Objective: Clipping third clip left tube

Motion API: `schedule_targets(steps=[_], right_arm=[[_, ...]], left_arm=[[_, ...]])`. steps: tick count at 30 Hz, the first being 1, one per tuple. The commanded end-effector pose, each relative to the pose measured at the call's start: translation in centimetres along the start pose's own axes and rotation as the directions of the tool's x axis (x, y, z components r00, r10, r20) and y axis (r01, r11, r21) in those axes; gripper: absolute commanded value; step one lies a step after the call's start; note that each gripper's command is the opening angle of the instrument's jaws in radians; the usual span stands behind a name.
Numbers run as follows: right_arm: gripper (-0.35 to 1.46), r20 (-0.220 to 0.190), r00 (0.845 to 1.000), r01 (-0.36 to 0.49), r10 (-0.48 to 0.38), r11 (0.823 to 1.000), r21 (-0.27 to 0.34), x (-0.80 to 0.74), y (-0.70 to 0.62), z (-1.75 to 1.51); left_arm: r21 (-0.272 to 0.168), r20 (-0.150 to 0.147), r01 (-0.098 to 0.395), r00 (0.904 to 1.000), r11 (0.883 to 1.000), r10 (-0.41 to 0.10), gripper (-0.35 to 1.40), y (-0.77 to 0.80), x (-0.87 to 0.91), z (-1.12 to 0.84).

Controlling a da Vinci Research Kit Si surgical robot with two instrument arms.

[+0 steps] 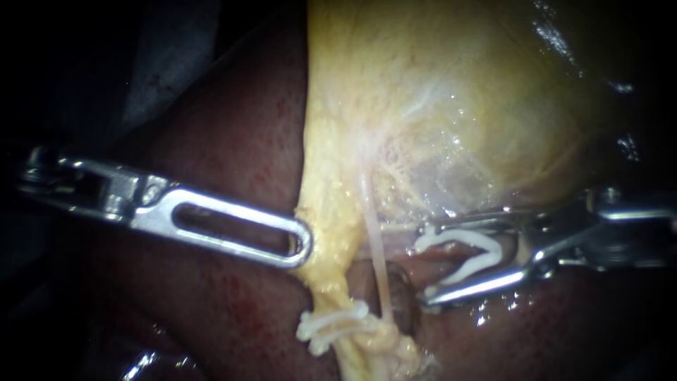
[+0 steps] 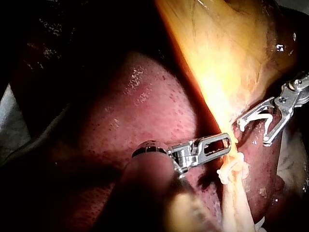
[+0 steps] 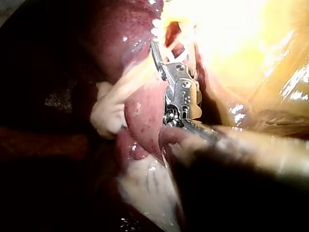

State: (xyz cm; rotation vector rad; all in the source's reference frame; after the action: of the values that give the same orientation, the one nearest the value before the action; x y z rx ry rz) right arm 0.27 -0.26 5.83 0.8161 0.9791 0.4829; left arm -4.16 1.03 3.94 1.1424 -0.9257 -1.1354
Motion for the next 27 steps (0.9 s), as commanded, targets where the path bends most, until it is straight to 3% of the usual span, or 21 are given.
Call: schedule_targets(steps=[1,10,27], right_arm=[[0.59,0.003,1.0,-0.005,0.005,1.0,0.004,-0.01,0.0,0.05],[0.58,0.021,1.0,-0.007,0.006,1.0,0.025,-0.05,0.01,0.46],[0.58,0.037,0.999,-0.008,0.006,0.999,0.045,0.06,0.05,0.8]], left_arm=[[-0.001,0.0,0.0,1.0,1.0,0.0,-0.35,0.0,0.0,0.0],[-0.001,0.001,0.0,1.0,1.0,0.0,-0.35,0.0,0.0,0.01],[-0.003,0.003,0.001,1.0,1.0,-0.001,-0.35,-0.03,0.02,0.05]])
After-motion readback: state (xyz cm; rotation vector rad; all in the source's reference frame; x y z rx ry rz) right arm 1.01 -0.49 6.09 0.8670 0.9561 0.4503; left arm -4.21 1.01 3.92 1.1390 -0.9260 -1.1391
